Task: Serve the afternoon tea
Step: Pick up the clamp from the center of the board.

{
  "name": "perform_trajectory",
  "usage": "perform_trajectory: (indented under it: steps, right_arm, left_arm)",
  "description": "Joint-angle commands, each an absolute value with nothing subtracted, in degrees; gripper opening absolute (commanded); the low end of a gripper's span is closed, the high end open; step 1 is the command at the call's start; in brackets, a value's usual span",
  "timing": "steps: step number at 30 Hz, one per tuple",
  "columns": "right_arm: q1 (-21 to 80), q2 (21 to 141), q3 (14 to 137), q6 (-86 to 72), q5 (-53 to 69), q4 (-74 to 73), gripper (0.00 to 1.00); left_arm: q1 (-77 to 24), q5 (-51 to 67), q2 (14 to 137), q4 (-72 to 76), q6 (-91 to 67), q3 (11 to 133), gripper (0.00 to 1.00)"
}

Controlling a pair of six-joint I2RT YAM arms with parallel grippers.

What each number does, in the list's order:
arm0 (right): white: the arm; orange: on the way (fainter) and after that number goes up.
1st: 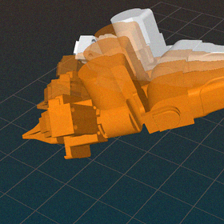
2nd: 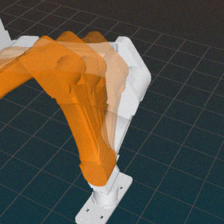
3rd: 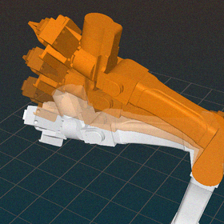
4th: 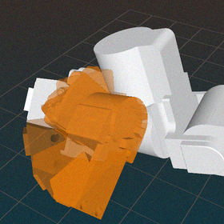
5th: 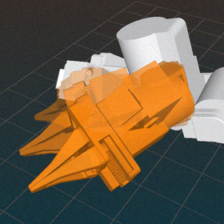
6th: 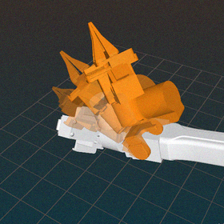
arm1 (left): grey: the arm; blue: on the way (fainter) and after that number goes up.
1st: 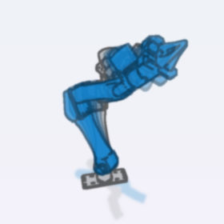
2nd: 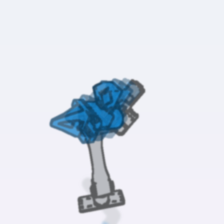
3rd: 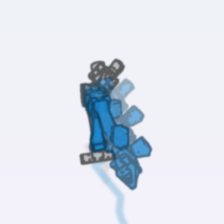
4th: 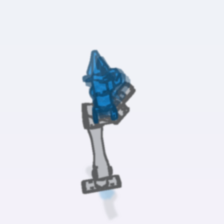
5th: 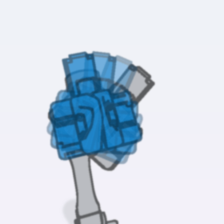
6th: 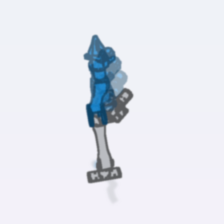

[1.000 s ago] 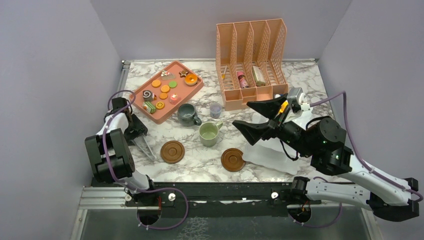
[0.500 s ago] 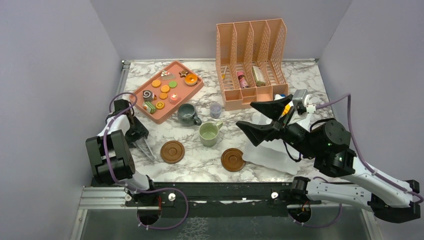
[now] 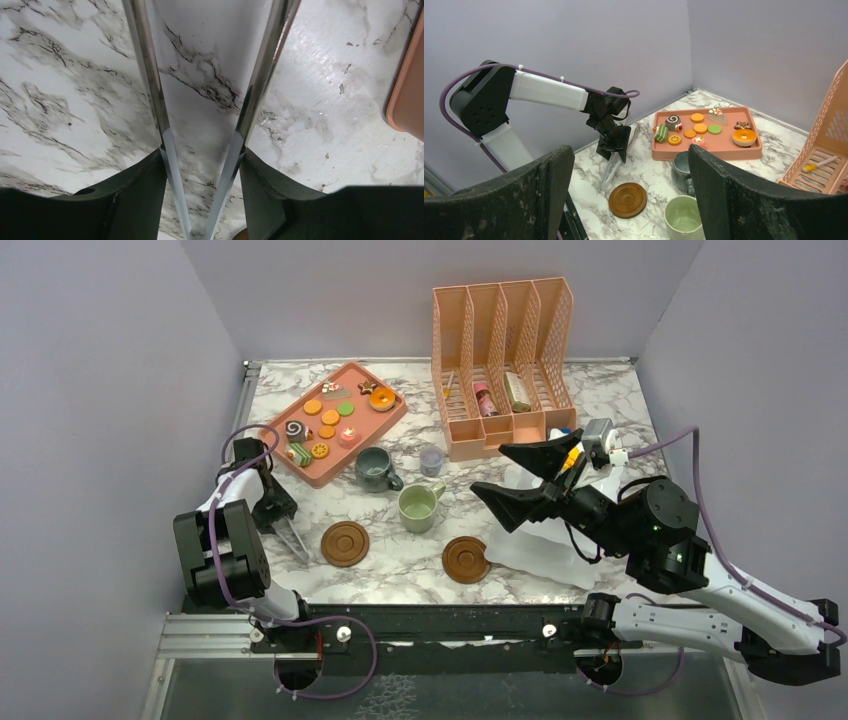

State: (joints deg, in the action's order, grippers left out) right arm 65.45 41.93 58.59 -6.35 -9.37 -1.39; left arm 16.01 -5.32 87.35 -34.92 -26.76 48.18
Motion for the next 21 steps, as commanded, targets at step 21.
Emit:
perform_trajectory:
  steps: [21]
  right_arm:
    - [65.4, 42.6, 58.5, -6.9, -10.7, -1.5, 0.89]
  left_arm:
    - [15.8, 4.1, 77.6, -49.3, -21.0, 63.1, 0.5]
